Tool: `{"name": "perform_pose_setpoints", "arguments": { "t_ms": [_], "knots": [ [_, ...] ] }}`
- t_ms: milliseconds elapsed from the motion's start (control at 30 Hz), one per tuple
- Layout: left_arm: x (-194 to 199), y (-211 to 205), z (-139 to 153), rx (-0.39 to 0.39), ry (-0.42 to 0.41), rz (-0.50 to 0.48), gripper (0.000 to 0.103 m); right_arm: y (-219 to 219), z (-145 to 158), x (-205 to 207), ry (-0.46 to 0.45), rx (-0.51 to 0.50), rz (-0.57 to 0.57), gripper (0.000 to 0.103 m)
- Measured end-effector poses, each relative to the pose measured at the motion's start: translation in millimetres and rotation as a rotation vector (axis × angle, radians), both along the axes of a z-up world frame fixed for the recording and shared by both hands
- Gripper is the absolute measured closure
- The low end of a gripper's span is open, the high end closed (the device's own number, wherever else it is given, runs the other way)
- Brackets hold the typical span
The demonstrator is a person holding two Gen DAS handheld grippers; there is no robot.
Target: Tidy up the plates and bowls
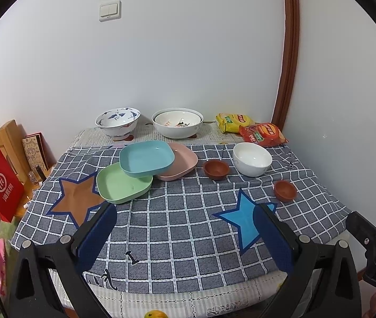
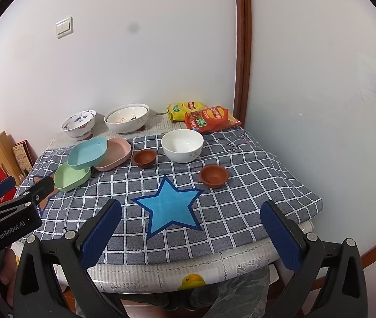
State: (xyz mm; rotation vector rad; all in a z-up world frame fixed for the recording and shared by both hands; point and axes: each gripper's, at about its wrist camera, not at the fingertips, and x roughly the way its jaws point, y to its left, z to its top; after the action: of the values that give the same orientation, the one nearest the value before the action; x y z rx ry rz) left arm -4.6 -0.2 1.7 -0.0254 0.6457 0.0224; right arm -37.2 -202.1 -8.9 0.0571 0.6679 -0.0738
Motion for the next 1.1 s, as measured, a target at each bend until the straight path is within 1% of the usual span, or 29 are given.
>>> {"name": "perform_pose_setpoints", "arguments": {
  "t_ms": [1100],
  "knots": [
    [-1.9, -5.6, 0.2, -0.001, 0.001, -0.002, 0.000, 7.2, 1.3, -4.0, -0.006, 0.000, 0.010, 0.000]
  ]
}}
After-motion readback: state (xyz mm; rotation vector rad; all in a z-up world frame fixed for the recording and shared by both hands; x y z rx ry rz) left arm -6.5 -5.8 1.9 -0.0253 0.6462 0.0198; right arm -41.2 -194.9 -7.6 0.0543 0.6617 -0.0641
